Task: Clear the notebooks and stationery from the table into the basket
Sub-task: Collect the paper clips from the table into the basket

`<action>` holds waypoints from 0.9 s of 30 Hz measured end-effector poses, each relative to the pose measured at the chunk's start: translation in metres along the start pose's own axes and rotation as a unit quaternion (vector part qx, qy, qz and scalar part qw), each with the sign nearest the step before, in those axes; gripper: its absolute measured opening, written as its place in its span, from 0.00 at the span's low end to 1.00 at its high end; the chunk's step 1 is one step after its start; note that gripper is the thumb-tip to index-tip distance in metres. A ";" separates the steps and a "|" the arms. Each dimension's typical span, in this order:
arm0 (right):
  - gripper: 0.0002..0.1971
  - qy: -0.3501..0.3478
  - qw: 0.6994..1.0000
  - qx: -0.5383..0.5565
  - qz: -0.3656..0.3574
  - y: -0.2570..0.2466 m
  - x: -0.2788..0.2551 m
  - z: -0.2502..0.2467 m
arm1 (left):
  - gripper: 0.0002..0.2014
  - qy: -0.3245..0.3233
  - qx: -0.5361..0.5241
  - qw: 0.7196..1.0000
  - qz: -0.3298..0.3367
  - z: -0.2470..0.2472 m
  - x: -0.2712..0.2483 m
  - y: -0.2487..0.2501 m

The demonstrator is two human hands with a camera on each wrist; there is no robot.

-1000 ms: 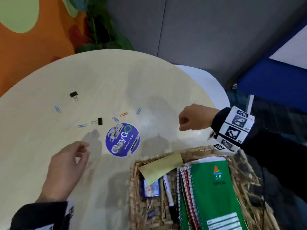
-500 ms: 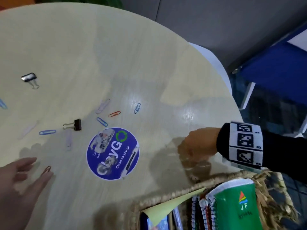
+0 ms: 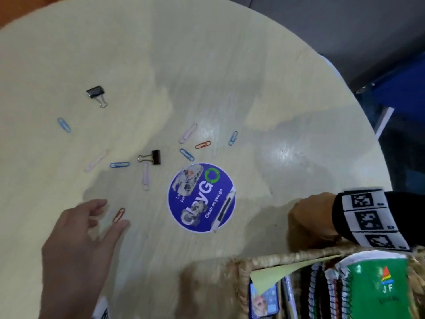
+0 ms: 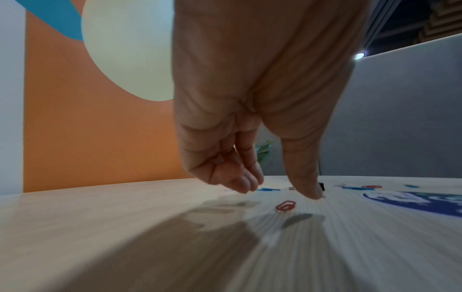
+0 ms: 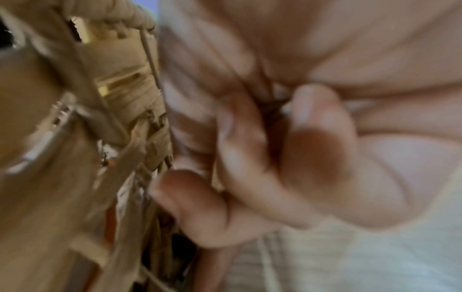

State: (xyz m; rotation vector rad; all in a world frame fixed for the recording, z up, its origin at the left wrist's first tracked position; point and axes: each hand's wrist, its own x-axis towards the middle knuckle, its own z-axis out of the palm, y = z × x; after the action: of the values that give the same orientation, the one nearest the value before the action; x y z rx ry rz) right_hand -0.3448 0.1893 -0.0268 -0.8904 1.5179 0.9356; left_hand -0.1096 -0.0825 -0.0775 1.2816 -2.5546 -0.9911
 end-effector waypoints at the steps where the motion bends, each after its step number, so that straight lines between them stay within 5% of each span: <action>1: 0.18 0.009 1.000 0.000 -0.006 0.000 -0.002 0.000 | 0.20 -0.003 0.006 1.000 -0.005 0.002 -0.002 -0.003; 8: 0.22 0.020 0.999 0.019 -0.026 -0.006 -0.010 -0.009 | 0.08 0.001 0.066 0.997 -0.026 -0.002 -0.003 0.015; 11: 0.07 0.075 0.996 0.050 -0.012 -0.003 -0.023 -0.026 | 0.04 -0.009 0.073 0.997 -0.033 0.000 0.000 0.017; 14: 0.15 0.162 0.983 0.087 -0.023 0.002 -0.051 -0.048 | 0.06 -0.033 0.087 0.995 -0.048 0.002 0.003 0.018; 21: 0.16 0.382 0.882 0.263 -0.081 0.004 -0.156 -0.038 | 0.09 -0.107 0.125 0.985 -0.048 -0.009 0.003 0.032; 27: 0.07 0.388 0.842 0.351 -0.132 -0.035 -0.182 0.038 | 0.09 -0.081 0.084 0.993 0.015 -0.047 -0.028 0.071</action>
State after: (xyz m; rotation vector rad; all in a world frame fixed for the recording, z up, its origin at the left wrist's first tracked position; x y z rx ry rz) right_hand -0.2747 0.2196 0.1462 -0.9204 2.1273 -0.2775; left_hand -0.1215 -0.0545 0.0066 1.2454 -2.8252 -0.9283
